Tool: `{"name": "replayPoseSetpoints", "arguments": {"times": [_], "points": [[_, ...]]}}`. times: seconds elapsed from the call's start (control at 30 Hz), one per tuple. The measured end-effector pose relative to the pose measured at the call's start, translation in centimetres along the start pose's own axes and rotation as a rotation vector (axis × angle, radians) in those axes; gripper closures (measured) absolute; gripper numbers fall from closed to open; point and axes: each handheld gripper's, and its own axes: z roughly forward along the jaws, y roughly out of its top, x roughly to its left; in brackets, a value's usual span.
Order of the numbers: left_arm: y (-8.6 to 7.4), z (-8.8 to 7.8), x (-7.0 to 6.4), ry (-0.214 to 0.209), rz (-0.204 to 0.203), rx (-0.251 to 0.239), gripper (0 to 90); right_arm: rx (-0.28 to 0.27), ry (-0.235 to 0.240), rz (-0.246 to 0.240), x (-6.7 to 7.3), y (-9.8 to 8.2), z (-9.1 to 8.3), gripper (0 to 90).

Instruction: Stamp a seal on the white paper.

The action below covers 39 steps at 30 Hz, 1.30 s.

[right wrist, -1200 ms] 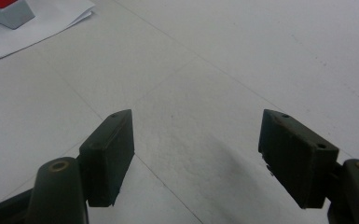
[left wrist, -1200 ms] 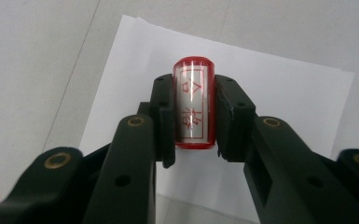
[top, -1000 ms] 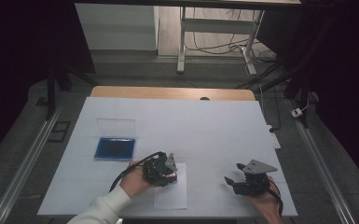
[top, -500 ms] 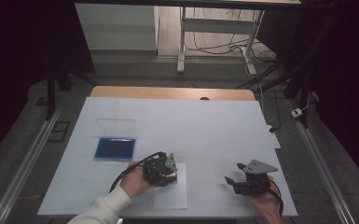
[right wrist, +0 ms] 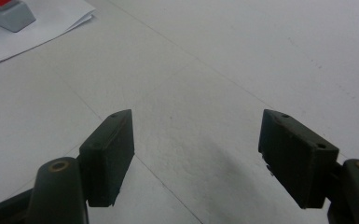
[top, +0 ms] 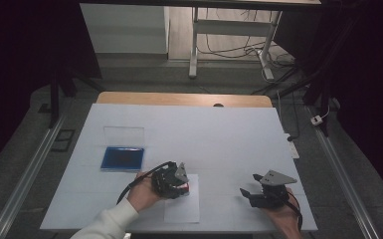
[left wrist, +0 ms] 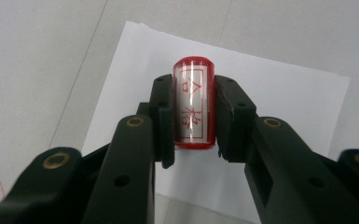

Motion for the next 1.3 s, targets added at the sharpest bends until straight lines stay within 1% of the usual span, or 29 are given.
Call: {"name": "replayPoseSetpoints", "arguments": {"times": [0.1, 0.23, 0.6, 0.73, 0.97, 1.1, 1.27, 1.3], "points": [[0.0, 0.0, -0.1, 0.003, 0.0, 0.0, 70.5, 0.004, 0.0, -0.003, 0.0, 0.0, -0.1, 26.3], [0.0, -0.1, 0.0, -0.005, -0.004, 0.0, 70.5, 0.005, -0.002, -0.005, 0.0, 0.0, 0.0, 26.3], [-0.1, -0.2, 0.2, -0.014, -0.013, -0.006, 70.4, -0.003, 0.002, 0.004, -0.1, -0.1, 0.0, 26.4], [-0.1, -0.6, 0.3, -0.033, -0.025, -0.036, 70.4, -0.001, 0.003, 0.002, -0.2, -0.1, -0.1, 26.4], [-0.2, -1.4, 0.4, -0.024, -0.034, -0.064, 70.4, -0.001, 0.003, 0.002, -0.2, -0.1, -0.1, 26.4], [-0.3, -1.9, 0.4, -0.029, -0.042, -0.09, 70.4, -0.001, -0.001, 0.005, -0.1, -0.1, -0.1, 26.4], [-0.3, -2.7, 0.5, -0.034, -0.042, -0.12, 70.4, 0.003, 0.002, 0.002, -0.2, -0.1, -0.1, 26.4], [-0.3, -2.9, 0.5, -0.034, -0.039, -0.126, 70.4, 0.004, -0.003, 0.001, -0.2, -0.1, -0.1, 26.4]]}}
